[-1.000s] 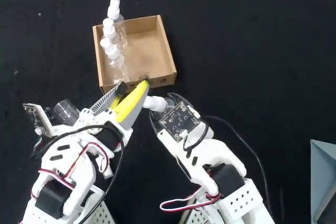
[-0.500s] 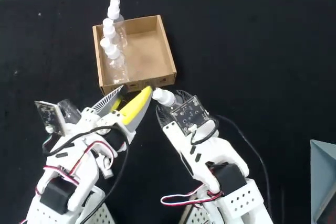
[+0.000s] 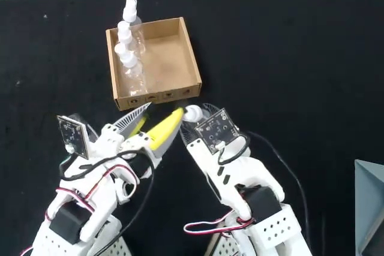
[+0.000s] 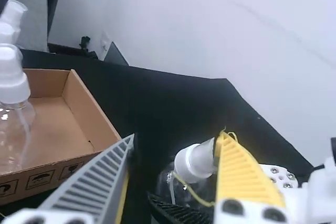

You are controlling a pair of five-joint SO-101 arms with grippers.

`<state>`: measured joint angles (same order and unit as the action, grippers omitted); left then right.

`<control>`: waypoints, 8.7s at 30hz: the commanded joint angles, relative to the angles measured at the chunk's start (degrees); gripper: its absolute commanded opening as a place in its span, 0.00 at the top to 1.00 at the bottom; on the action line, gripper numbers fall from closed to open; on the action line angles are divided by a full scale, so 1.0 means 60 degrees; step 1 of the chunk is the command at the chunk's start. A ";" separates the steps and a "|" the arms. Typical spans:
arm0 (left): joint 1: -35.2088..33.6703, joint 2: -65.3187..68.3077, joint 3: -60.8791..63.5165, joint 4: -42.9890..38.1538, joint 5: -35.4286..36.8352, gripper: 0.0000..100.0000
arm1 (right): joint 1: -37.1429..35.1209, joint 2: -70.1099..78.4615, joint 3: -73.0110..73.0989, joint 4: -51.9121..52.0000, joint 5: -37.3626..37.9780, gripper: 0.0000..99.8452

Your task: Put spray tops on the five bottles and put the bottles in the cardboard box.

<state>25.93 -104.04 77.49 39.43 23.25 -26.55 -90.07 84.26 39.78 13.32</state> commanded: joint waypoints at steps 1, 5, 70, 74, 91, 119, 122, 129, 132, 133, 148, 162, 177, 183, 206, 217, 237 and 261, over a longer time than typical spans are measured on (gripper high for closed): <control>0.0300 0.0088 -0.0110 -0.0029 -0.0190 0.78 | 0.0161 -0.0330 -0.0286 0.0015 -0.0029 0.90; 0.0227 0.0073 -0.0139 -0.0117 -0.0161 0.78 | 0.0161 -0.0330 -0.0286 0.0015 -0.0029 0.90; -0.1722 0.0073 0.0608 -0.2212 0.1245 0.78 | 0.0176 -0.0344 -0.0520 -0.0059 -0.0762 0.90; -0.1707 0.0147 0.0652 -0.2212 0.0952 0.78 | 0.0176 -0.0344 -0.0520 -0.0059 -0.0762 0.90; -0.1487 0.0176 0.0842 -0.2227 0.0894 0.78 | 0.0161 -0.0344 -0.0681 -0.0015 -0.0747 0.90; 0.0593 0.0176 0.1429 -0.2139 -0.0147 0.78 | 0.0161 -0.0344 -0.0784 0.0015 -0.0718 0.90; 0.0784 0.0176 0.1429 -0.2125 -0.0161 0.78 | 0.0161 -0.0344 -0.0784 0.0015 -0.0718 0.90; 0.1165 0.0088 0.1311 -0.1582 -0.0484 0.78 | 0.0161 -0.0344 -0.0696 0.0015 -0.0703 0.90; 0.1150 0.0088 0.1179 -0.1568 -0.0484 0.78 | 0.0190 -0.0344 -0.0696 0.0015 -0.0703 0.90; 0.1150 0.0088 0.1150 -0.1553 -0.0484 0.78 | 0.0190 -0.0344 -0.0696 0.0015 -0.0703 0.90; 0.0168 0.0073 0.0769 -0.1524 -0.0484 0.78 | 0.0220 -0.0344 -0.0681 0.0220 -0.0703 0.90; 0.0168 0.0059 0.0637 -0.1538 -0.0557 0.78 | 0.0234 -0.0330 -0.0637 0.0234 -0.0703 0.90; -0.0652 0.0059 -0.0007 -0.1553 -0.0571 0.78 | 0.0747 -0.0330 -0.0579 0.0190 -0.0703 0.90; -0.1722 0.0059 0.0125 -0.1509 -0.0571 0.78 | 0.0747 -0.0330 -0.0579 0.0176 -0.0703 0.90; -0.2806 0.0059 0.1810 -0.1509 -0.0557 0.78 | 0.0747 -0.0330 -0.0579 0.0205 -0.0703 0.90; -0.2806 0.0059 0.2498 -0.1538 -0.0557 0.78 | 0.0747 -0.0330 -0.0579 0.0220 -0.0689 0.90; -0.2806 0.0059 0.3172 -0.1582 -0.0571 0.78 | 0.0733 -0.0330 -0.0564 0.0220 -0.0689 0.90; -0.2967 0.0059 0.3319 0.0586 -0.0557 0.78 | 0.0733 -0.0315 -0.0711 0.0249 -0.0703 0.90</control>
<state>8.79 -103.34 95.96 42.07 20.44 -23.56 -90.07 84.18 40.92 9.19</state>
